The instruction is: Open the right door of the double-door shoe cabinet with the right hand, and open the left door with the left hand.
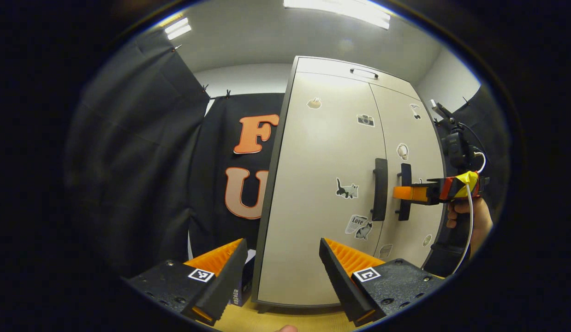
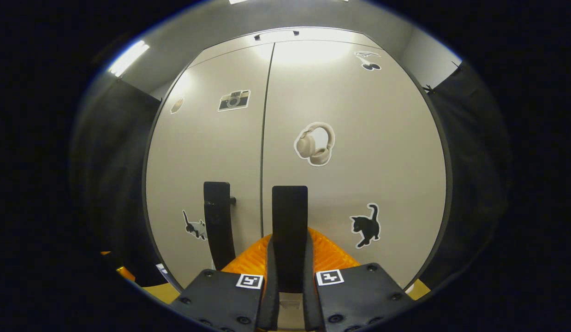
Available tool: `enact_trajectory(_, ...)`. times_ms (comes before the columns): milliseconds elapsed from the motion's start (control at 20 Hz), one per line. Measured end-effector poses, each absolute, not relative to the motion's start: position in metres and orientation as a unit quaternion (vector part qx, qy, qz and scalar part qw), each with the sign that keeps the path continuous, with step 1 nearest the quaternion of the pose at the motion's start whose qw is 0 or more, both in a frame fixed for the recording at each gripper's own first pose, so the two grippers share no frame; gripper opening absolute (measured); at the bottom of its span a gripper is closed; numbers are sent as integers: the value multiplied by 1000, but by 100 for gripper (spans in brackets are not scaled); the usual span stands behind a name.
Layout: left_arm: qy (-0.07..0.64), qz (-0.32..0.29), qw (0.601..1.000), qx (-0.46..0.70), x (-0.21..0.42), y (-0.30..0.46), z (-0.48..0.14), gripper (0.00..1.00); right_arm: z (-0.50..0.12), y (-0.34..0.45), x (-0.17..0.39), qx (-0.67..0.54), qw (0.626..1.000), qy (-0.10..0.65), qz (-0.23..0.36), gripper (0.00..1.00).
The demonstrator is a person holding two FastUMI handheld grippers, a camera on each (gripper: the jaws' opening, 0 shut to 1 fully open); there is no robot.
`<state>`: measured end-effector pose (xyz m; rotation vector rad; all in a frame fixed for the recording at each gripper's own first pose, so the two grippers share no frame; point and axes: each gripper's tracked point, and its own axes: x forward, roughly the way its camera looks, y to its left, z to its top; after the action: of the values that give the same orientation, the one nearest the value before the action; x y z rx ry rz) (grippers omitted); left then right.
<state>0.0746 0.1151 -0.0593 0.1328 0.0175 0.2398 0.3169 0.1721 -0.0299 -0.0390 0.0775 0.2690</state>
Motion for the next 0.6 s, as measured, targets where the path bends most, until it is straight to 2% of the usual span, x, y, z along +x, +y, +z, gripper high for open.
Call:
enact_trajectory(100,8,118,991,63,70,111,-56,92,-31,172,316,-18,989,45,141,28)
enact_trajectory(150,5,121,991,62,67,111,-53,94,-32,171,314,-20,988,47,147,29)
enact_trajectory(600,0,128,990,60,55,82,-44,94,-27,159,275,-18,976,68,205,29)
